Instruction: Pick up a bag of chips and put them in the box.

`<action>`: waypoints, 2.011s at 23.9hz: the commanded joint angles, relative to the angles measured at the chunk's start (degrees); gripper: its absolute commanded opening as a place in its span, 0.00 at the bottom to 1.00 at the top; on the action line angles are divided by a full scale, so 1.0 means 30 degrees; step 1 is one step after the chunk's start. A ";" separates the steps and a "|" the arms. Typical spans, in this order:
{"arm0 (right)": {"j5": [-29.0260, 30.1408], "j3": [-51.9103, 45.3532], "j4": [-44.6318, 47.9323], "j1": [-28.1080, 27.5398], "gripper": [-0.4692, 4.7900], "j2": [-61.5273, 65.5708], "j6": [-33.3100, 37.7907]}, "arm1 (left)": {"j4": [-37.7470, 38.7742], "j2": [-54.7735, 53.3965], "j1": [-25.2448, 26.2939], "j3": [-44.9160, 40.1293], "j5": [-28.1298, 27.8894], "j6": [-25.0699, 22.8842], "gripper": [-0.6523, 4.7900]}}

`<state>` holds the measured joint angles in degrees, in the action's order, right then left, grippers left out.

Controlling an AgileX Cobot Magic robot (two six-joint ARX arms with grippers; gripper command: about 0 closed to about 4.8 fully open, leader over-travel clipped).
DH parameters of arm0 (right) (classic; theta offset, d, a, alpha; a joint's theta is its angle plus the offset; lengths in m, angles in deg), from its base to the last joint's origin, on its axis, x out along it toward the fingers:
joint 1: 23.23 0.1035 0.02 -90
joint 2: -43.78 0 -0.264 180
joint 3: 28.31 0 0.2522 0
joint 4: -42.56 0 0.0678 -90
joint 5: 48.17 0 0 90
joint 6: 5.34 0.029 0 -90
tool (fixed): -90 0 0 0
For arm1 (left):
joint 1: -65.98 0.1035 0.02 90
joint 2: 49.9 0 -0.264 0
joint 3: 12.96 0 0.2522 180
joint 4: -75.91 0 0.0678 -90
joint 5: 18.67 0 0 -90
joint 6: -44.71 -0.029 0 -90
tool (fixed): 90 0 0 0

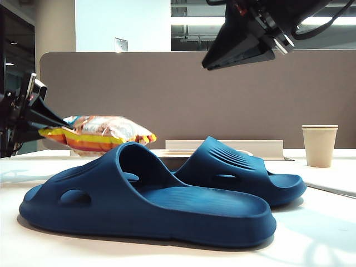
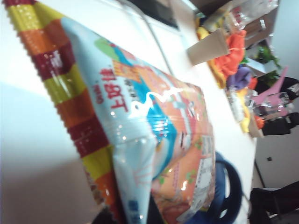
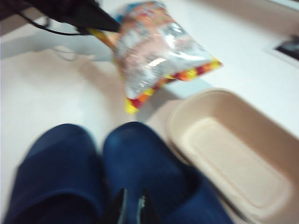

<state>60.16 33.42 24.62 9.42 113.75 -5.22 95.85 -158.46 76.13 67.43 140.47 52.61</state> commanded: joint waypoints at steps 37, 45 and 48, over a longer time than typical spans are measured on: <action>-0.9639 0.0299 -0.2149 -0.0044 0.12 -0.3905 -0.0576 | -0.6827 0.1800 -0.9056 0.1552 -0.9049 0.1086 0.22; -0.9639 0.0299 -0.2237 -0.0044 0.12 -0.3854 -0.0568 | -0.7176 0.1166 -0.9056 0.1559 -0.9843 0.1690 0.22; -0.9632 0.0299 -0.2237 -0.0044 0.12 -0.3832 -0.0568 | -0.7971 0.1158 -0.9056 0.1566 -1.0564 0.2987 0.21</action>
<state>31.35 34.09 17.29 9.22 102.30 -6.77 73.75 -155.20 49.03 71.93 109.57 59.86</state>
